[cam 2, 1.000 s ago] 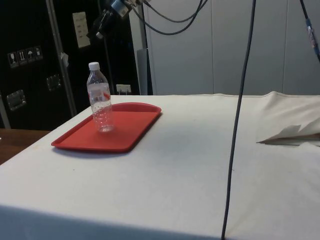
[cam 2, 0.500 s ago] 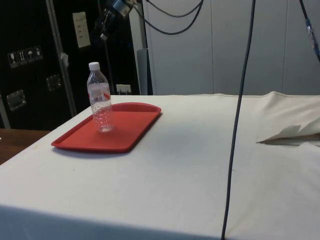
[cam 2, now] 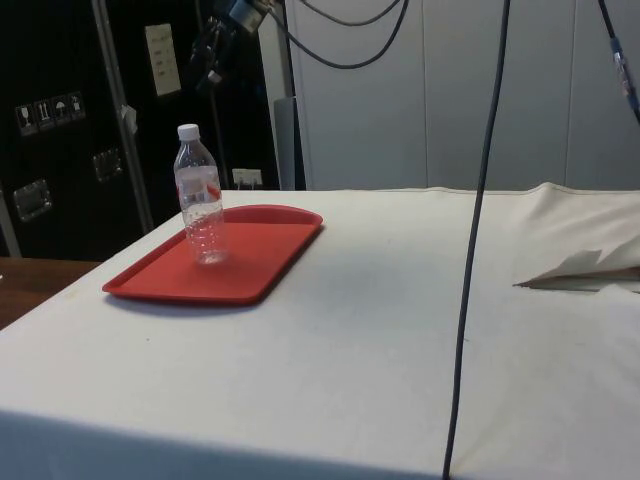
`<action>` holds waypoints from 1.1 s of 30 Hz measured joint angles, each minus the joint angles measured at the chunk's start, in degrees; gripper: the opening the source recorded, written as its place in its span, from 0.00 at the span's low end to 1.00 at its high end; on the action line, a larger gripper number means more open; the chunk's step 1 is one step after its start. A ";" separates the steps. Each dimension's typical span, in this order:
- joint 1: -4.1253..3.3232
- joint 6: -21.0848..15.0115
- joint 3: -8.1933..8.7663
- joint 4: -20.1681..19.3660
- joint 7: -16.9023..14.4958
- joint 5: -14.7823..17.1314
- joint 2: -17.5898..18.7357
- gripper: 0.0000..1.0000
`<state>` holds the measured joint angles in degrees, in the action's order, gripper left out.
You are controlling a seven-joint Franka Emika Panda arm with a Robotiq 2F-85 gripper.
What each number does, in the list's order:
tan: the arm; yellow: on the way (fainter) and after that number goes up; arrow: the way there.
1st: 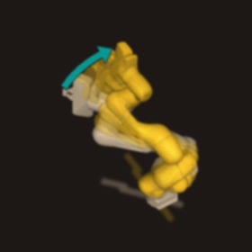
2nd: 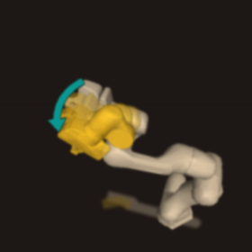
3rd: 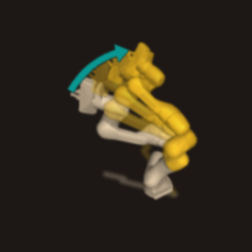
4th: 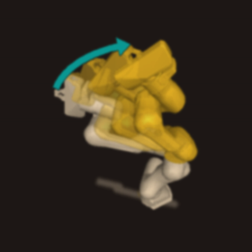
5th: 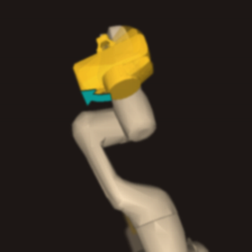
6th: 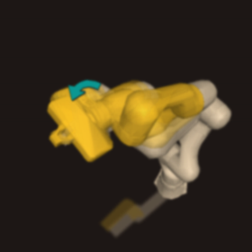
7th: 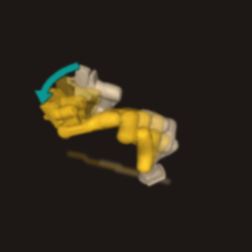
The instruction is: Place the bottle upright on the tray.
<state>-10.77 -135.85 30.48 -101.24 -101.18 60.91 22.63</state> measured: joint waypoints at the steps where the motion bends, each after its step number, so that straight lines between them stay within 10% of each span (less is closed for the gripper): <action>1: 0.00 0.00 0.00 0.00 0.06 -0.40 0.00 1.00; 33: 0.00 0.57 0.11 1.49 2.01 -12.55 0.52 1.00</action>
<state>-10.77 -135.28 30.60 -99.75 -99.18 48.36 23.15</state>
